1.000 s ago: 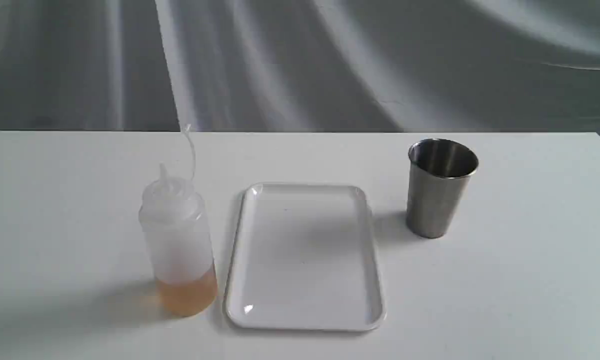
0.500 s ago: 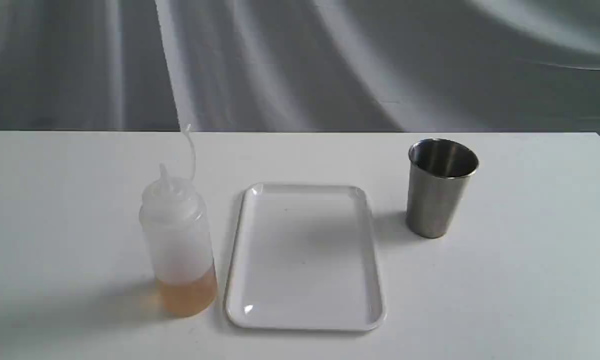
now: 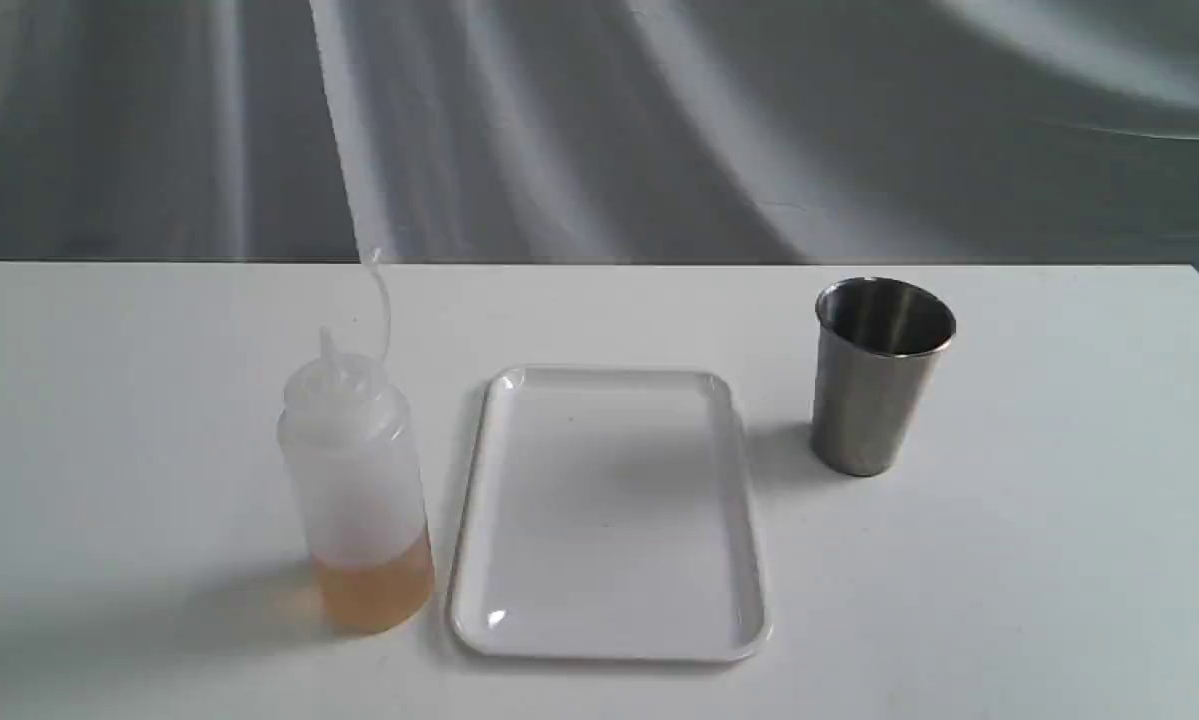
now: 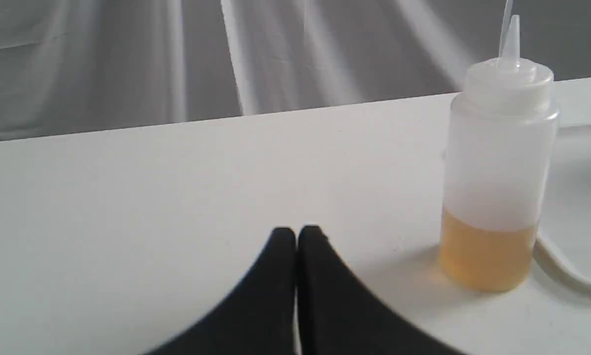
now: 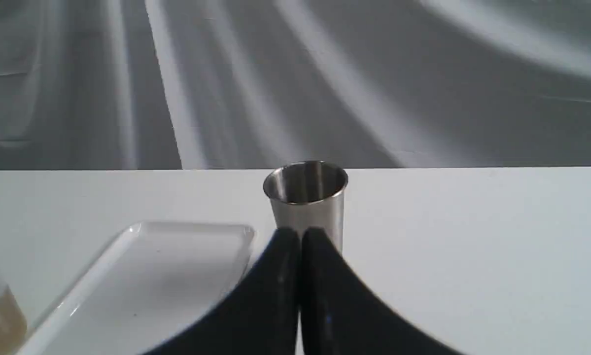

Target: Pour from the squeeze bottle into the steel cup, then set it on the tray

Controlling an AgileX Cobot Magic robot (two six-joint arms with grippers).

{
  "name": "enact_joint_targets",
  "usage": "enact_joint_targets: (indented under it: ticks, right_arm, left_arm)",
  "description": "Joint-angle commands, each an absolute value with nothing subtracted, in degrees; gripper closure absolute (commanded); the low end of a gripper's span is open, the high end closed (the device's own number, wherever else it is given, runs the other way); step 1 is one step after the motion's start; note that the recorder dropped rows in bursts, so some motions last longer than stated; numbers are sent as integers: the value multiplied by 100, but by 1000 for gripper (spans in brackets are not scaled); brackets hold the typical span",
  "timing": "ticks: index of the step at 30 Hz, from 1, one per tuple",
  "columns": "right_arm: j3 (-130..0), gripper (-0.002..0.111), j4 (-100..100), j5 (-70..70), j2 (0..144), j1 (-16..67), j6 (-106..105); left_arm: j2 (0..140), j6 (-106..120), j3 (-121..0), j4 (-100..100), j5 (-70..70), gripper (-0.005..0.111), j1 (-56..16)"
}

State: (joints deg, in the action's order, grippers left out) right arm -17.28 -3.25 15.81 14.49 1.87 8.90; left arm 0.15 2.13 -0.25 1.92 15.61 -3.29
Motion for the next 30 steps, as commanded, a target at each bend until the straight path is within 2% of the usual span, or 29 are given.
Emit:
enact_joint_targets:
  ticks: [1, 9, 14, 22, 30]
  right_arm:
    - [-2064, 108, -573, 1564, 1912, 158, 886]
    - [-2596, 108, -899, 1142, 2903, 222, 1287]
    - [-2843, 108, -1212, 638, 3377, 566, 1353]
    - [-3283, 108, -1529, 141, 4699, 1583, 1329]
    - [-3680, 108, -1314, -1110, 6390, 2686, 916]
  left_arm:
    - [0, 193, 0, 188, 1522, 107, -362]
    - [0, 207, 0, 188, 1522, 107, -362]
    - [0, 207, 0, 188, 1522, 107, -362]
    - [0, 185, 0, 188, 1522, 107, -362]
    - [0, 185, 0, 188, 1522, 107, -362]
